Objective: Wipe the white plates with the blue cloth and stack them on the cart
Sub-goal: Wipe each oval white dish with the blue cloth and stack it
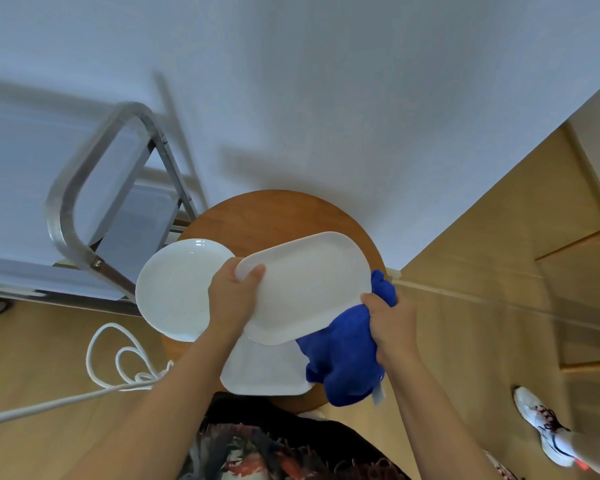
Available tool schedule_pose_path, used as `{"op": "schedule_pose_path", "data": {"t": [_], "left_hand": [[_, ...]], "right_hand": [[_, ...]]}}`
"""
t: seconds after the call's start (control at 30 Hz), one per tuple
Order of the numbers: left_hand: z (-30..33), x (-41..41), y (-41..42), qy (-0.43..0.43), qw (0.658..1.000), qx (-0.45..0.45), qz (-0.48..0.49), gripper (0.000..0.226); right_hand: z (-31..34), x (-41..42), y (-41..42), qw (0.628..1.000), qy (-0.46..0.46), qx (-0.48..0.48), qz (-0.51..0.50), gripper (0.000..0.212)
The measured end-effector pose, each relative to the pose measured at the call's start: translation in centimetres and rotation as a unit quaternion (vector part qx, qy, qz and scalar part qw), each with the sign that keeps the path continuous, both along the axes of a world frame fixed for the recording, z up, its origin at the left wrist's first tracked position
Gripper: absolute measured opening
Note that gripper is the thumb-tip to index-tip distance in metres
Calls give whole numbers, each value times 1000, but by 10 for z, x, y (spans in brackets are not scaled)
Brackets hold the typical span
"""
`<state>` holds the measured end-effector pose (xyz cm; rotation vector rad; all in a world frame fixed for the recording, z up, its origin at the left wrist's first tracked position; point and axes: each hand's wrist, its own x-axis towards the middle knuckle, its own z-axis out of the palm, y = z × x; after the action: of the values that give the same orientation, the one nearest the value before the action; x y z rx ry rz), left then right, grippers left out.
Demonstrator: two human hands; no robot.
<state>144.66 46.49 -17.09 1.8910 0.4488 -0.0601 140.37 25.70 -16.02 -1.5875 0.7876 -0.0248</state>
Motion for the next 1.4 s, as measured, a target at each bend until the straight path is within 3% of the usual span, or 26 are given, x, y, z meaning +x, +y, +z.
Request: {"op": "schedule_pose_path", "data": {"t": [0.13,0.33,0.47,0.6,1.0,1.13,1.4], "left_hand": [[-13,-1,6,-13,998,51,31,10],[-46,-15,30,58,998,7,22,9],[-69,-24,34,122,992,37,-21,16],[-93,-36,39,168,983,32,-66,17],[-142,-44,43,243,967,17,-80,13],[-155,-42,49,259,961,56,-85,24],[-174,-48,39,214,932,258,-139,40]], "right_hand": [[-1,-6,-5,999,20,1,47,7],[-1,-12,-30,996,16,-50,75,22],[-13,-13,-41,982,67,-94,149,28],[-37,-19,-41,950,120,-188,217,26],[-116,-31,-12,906,216,-219,290,14],[-128,-28,-9,901,229,-225,293,15],[-136,-25,2,889,252,-214,316,13]]}}
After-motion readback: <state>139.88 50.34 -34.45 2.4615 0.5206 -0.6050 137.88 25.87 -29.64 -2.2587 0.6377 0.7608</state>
